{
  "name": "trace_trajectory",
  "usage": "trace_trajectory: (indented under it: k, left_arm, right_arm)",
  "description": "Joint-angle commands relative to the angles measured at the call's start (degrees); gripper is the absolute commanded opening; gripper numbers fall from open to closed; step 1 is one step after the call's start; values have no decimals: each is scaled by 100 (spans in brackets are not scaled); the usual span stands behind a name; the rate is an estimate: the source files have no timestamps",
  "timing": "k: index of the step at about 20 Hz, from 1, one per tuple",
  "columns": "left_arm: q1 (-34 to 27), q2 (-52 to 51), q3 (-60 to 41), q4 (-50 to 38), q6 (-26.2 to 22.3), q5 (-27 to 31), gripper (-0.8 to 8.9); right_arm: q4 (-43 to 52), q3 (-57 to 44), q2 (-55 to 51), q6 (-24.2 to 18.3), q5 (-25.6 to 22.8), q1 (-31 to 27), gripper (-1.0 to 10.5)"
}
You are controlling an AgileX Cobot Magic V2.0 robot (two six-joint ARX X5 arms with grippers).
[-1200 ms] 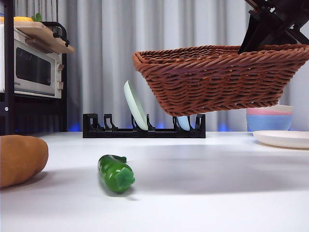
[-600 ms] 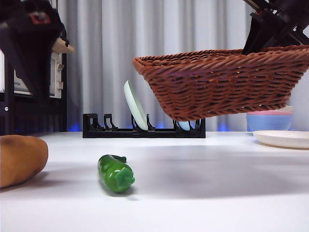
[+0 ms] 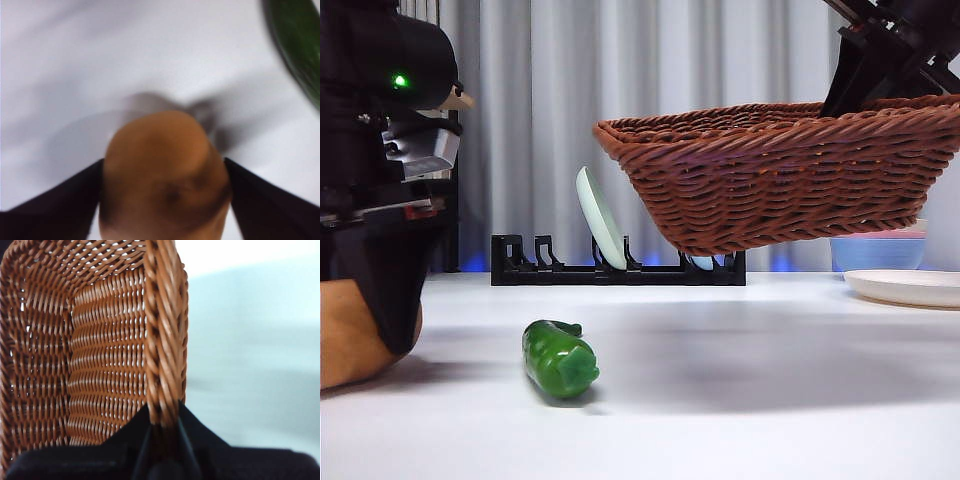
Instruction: Pick up the basket,pick up the corn from the table,pick up the potato from the table,pick up the cucumber from the table,put all items into the basket
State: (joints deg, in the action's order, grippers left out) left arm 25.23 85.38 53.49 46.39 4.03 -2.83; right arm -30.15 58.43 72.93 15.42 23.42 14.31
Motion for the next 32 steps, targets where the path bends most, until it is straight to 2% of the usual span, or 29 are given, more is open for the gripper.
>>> trace_trajectory:
  k: [1,3,6,9,11,14,17,21,24,25,26,28,29,31,32]
  left_arm:
    - [-15,13,-68,-151,-153,-33,-8]
    - [-15,-142,-52,-155,-308,-46,-8]
    - [-13,-1067,31,-103,-181,-304,-8]
    - [44,-2210,461,-328,365,-1058,-8]
    - [243,-2752,826,-968,789,-1405,-8]
    - [863,-2787,1281,-1727,999,-1355,-8]
    - [1554,-2343,1357,-2332,1110,-750,-8]
    - [2144,-1408,1360,-2573,1121,-35,-8]
    - [2317,-848,1360,-2555,1110,-11,0]
    - [2321,-699,1360,-2527,1097,-17,18]
    - [2332,-586,1360,-2461,1099,-24,106]
    - [2365,-354,1360,-2249,1099,-15,412]
    - [2365,-251,1360,-2140,1099,-9,483]
    - [2365,-118,1360,-1969,1102,-22,487]
    - [2365,-116,1360,-1923,1102,-20,535]
  right_arm:
    - [92,0,4,15,57,11,-15]
    - [94,0,4,15,52,11,-15]
    - [103,0,4,15,48,13,-16]
    - [146,0,4,17,48,15,-16]
    - [146,0,4,26,50,22,-16]
    - [149,0,4,114,39,85,-16]
    - [188,0,4,173,37,247,-16]
    - [208,0,4,221,20,496,-16]
    - [232,0,4,280,2,566,-16]
    - [232,0,4,304,9,566,-16]
    - [232,0,4,317,7,566,-16]
    - [232,0,4,317,9,566,-16]
    - [232,0,4,317,9,564,-16]
    - [232,0,4,317,7,564,-16]
    - [232,0,4,317,7,566,-16]
